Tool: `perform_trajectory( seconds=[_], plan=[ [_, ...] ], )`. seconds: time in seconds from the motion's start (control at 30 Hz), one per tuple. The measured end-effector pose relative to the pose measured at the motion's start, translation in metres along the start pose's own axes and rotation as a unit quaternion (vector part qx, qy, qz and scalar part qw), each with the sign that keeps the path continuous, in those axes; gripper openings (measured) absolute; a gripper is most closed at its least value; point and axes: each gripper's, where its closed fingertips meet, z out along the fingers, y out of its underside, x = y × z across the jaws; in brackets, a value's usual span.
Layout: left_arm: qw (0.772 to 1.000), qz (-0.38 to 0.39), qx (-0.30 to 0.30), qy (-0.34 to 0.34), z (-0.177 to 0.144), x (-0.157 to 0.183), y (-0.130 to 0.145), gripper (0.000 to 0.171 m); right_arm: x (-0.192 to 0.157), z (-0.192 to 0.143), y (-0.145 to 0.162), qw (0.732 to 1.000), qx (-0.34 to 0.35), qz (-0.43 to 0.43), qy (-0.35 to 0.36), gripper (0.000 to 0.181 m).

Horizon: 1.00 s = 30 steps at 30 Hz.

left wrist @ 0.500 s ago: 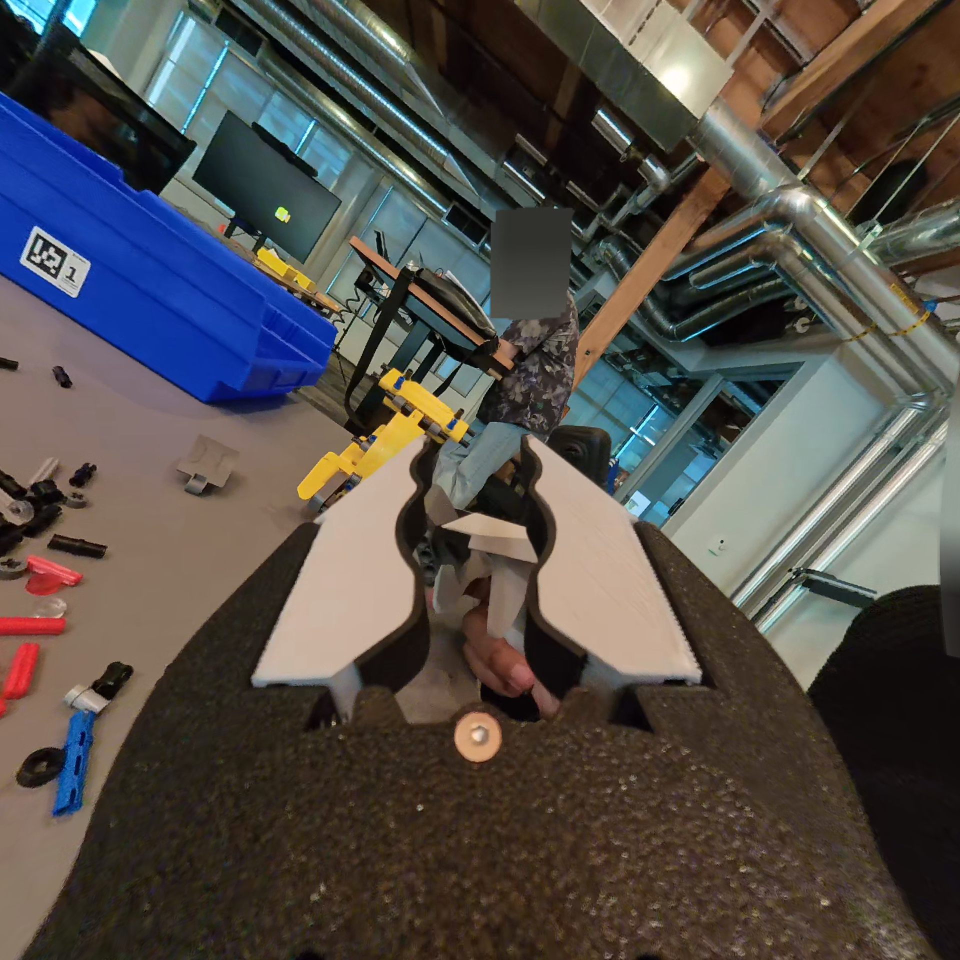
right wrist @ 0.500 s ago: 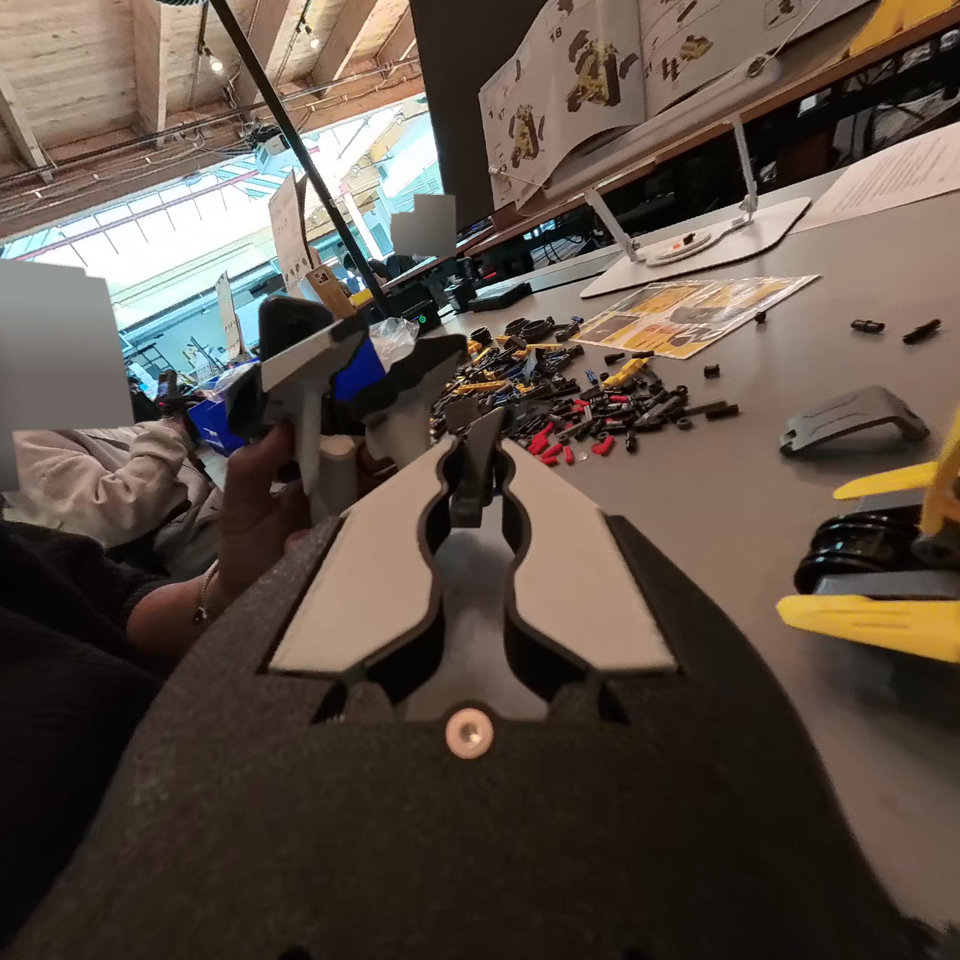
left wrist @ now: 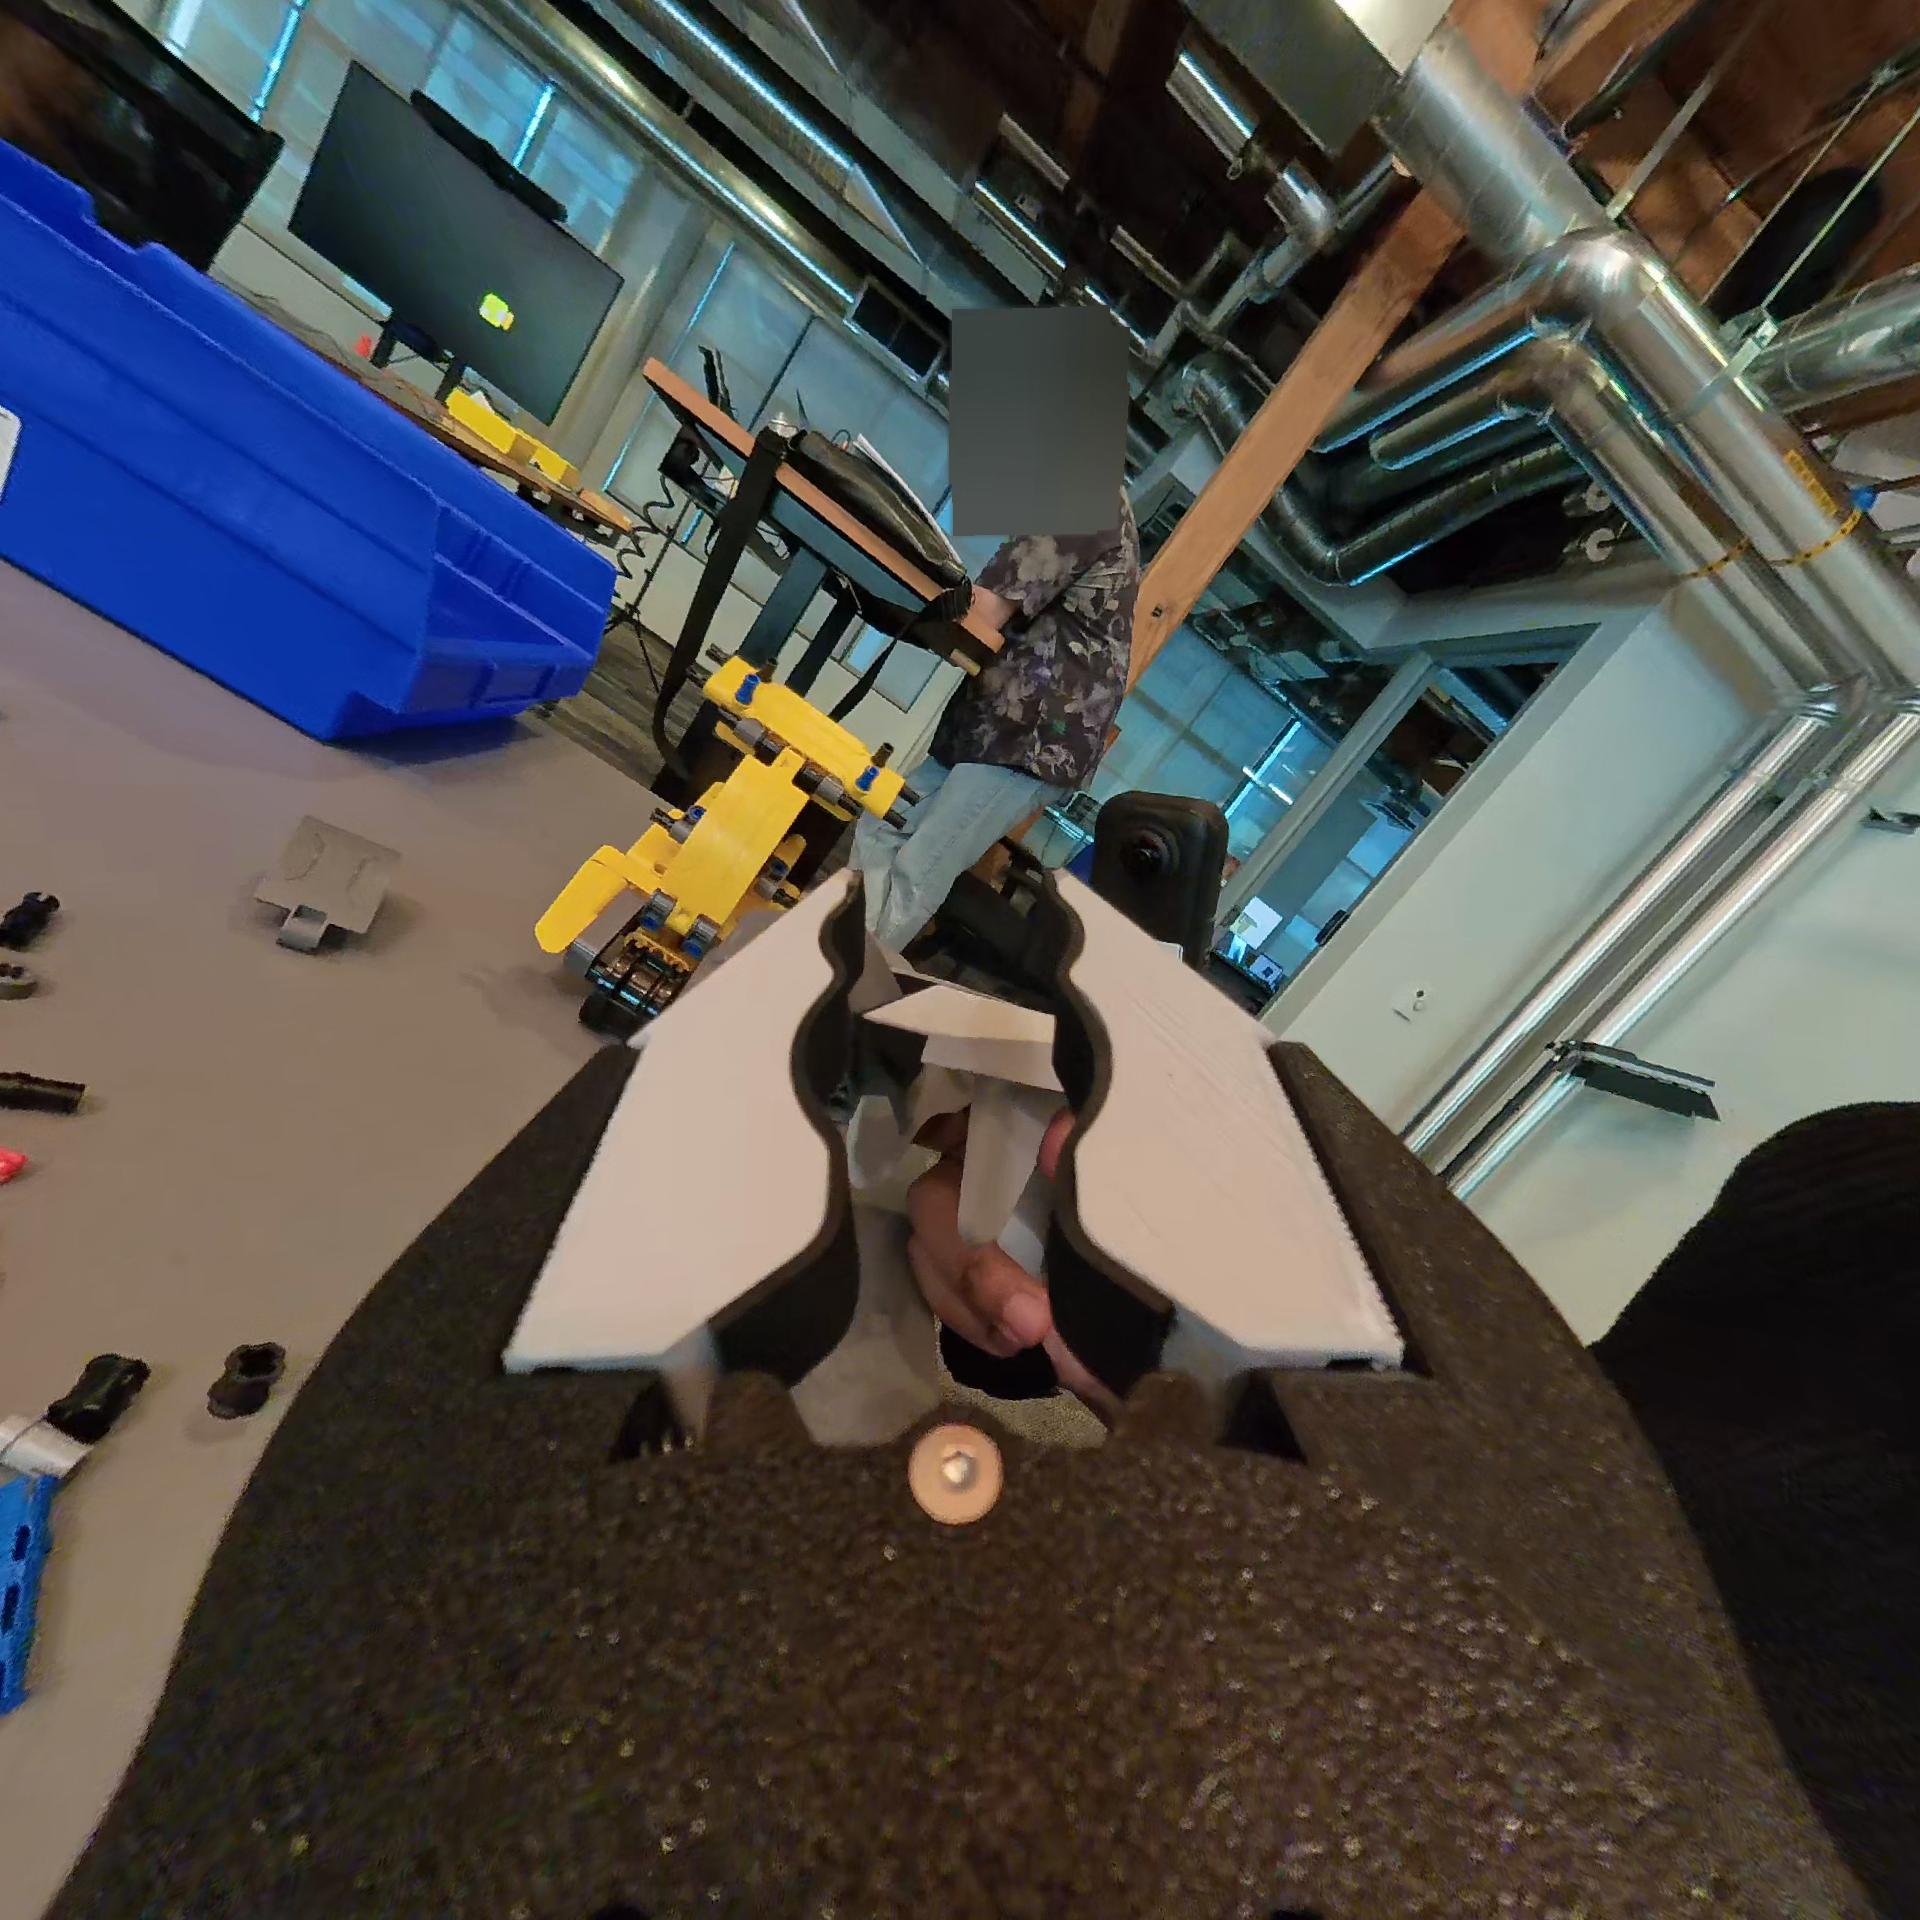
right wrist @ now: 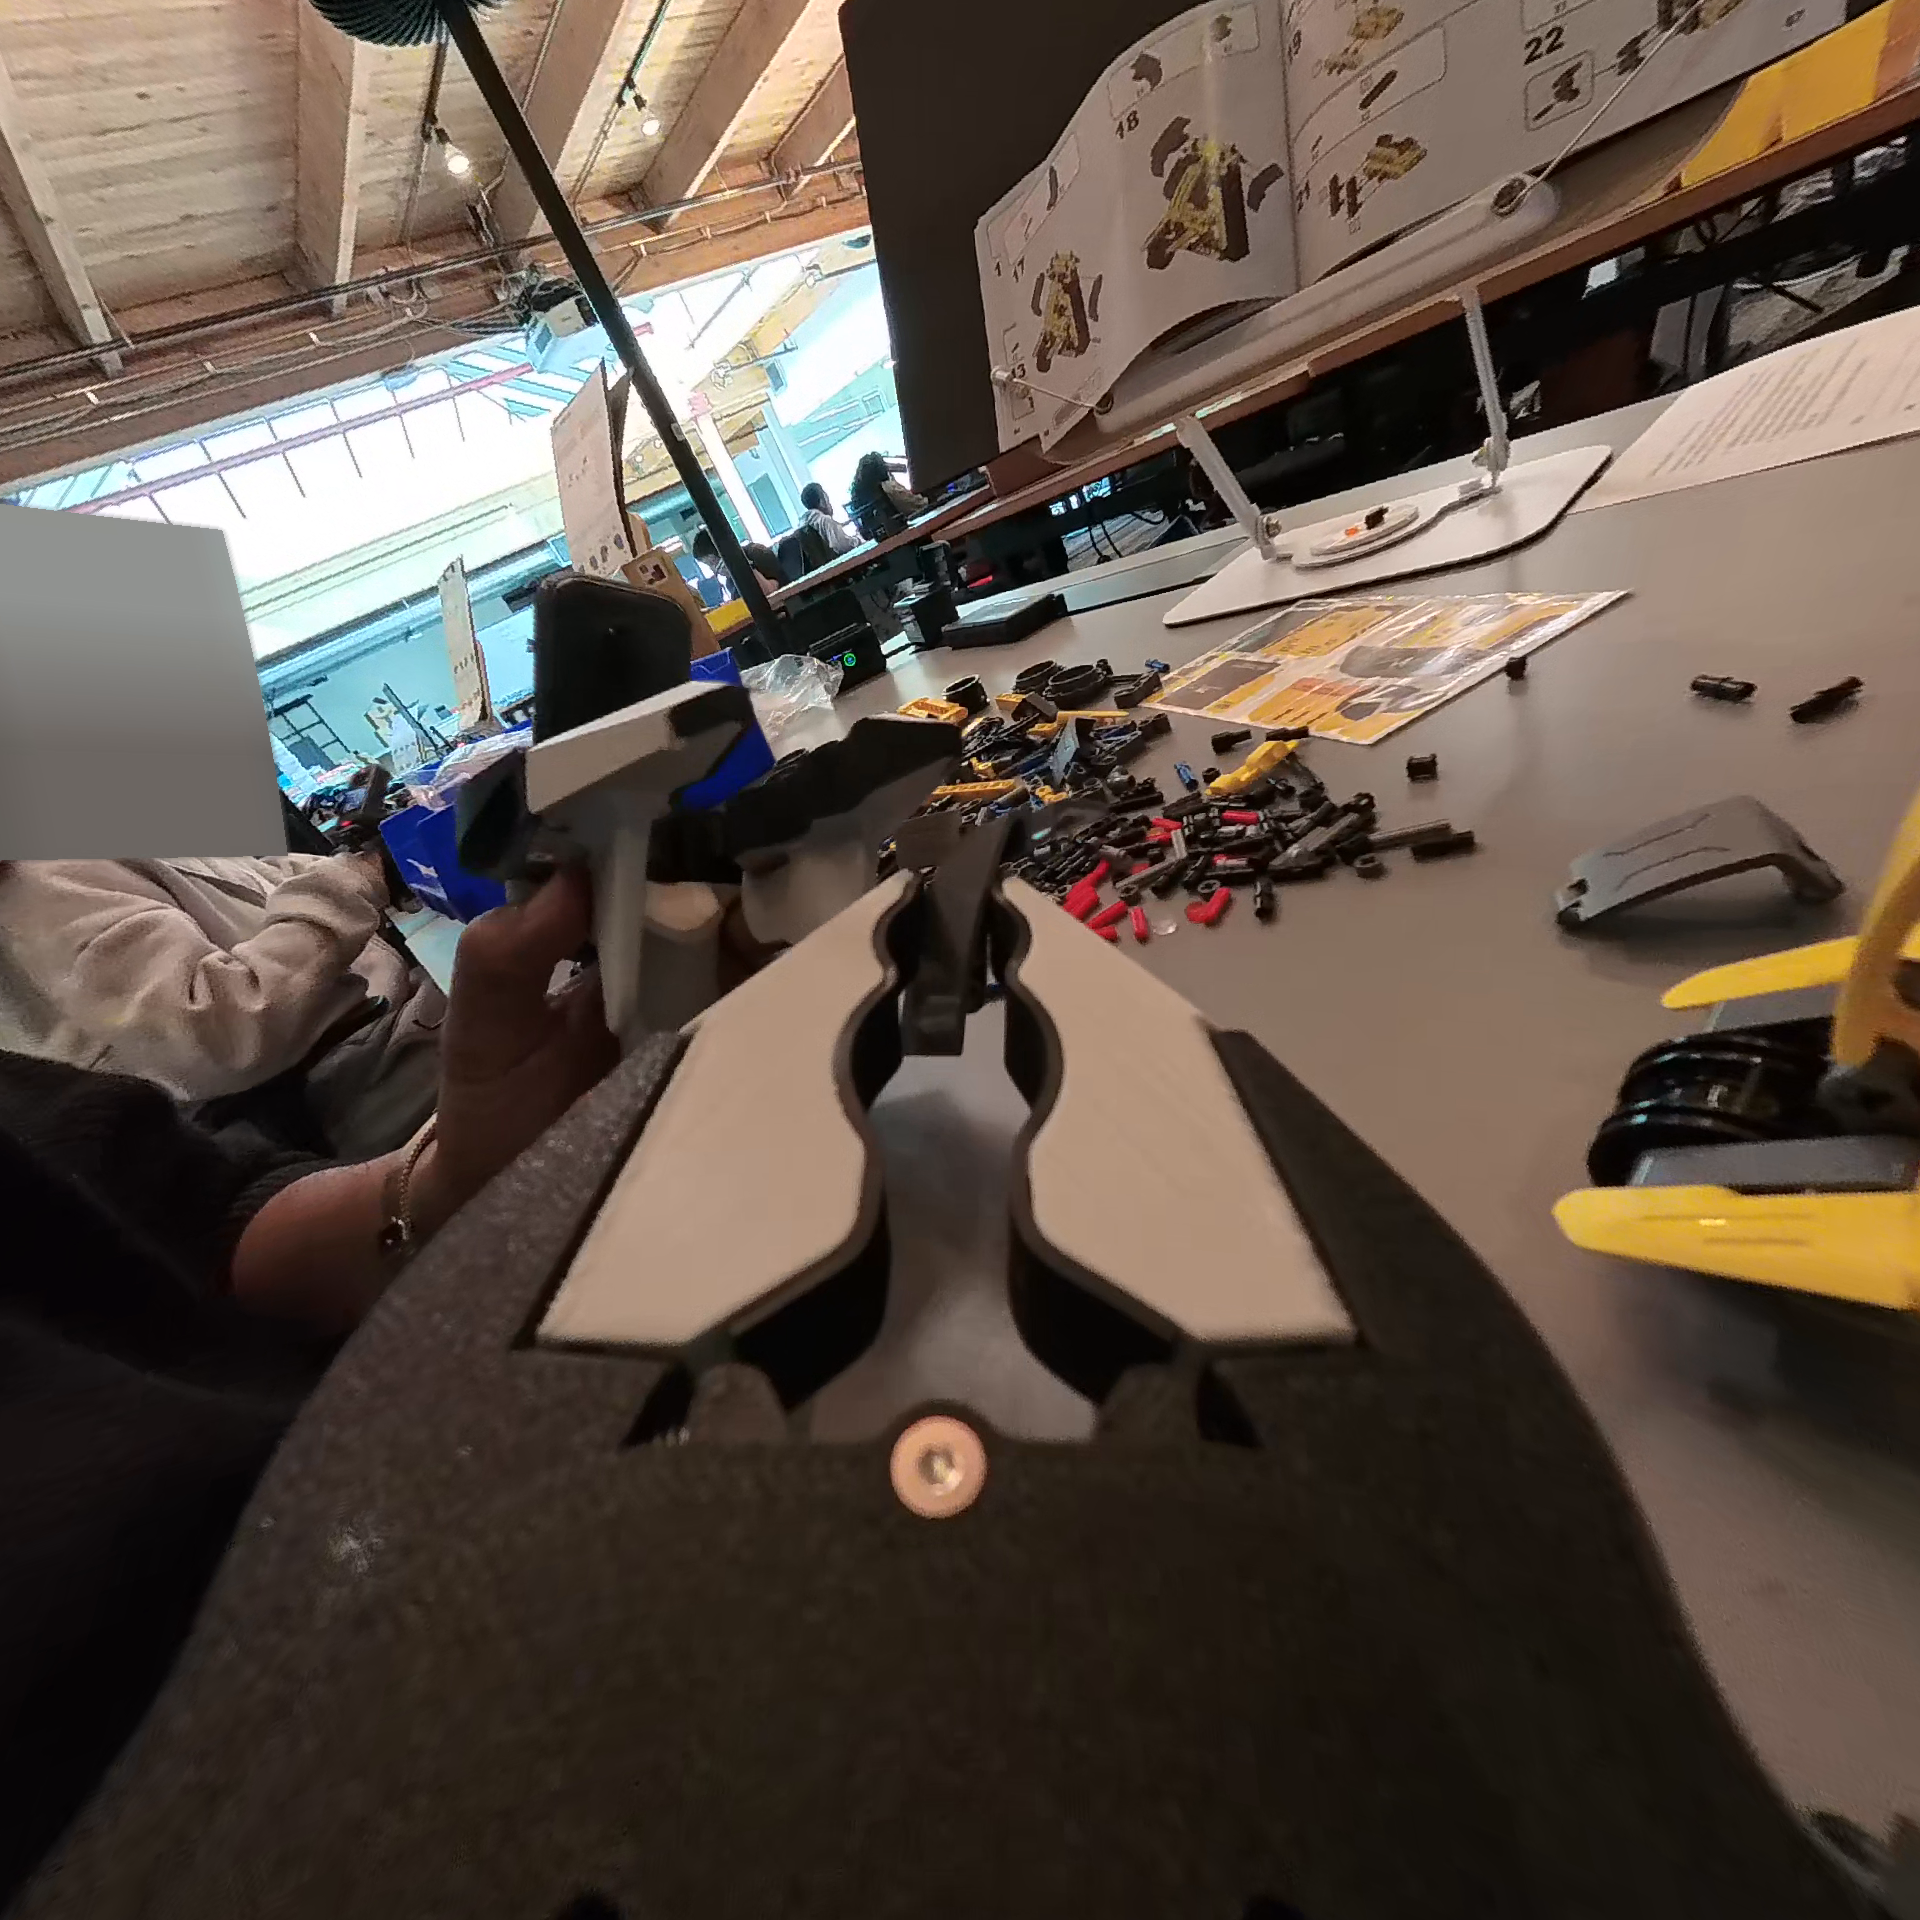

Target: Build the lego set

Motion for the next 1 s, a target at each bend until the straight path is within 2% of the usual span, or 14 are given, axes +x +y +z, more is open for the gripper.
perform_trajectory(
  seconds=[0.33, 0.53, 0.63, 0.83, 1.0],
  plan=[
    [1.000, -0.010, -0.013, 0.009, 0.002, 0.002, 0.005, 0.033, 0.001, 0.000, 0.003, 1.000, -0.009, 0.007, 0.005, 0.011],
    [1.000, -0.013, -0.015, 0.009, 0.003, 0.001, 0.005, 0.033, 0.010, 0.006, 0.012, 0.998, -0.047, 0.038, 0.027, 0.012],
    [1.000, -0.014, -0.016, 0.010, 0.003, 0.001, 0.006, 0.033, 0.012, 0.008, 0.011, 0.998, -0.046, 0.043, 0.030, 0.011],
    [1.000, -0.019, -0.018, 0.013, 0.003, 0.001, 0.006, 0.033, 0.013, 0.007, 0.010, 0.998, -0.037, 0.012, 0.054, 0.011],
    [1.000, -0.019, -0.018, 0.014, 0.004, 0.002, 0.007, 0.033, 0.016, 0.009, 0.017, 0.996, -0.063, 0.050, 0.049, 0.011]
  ],
)
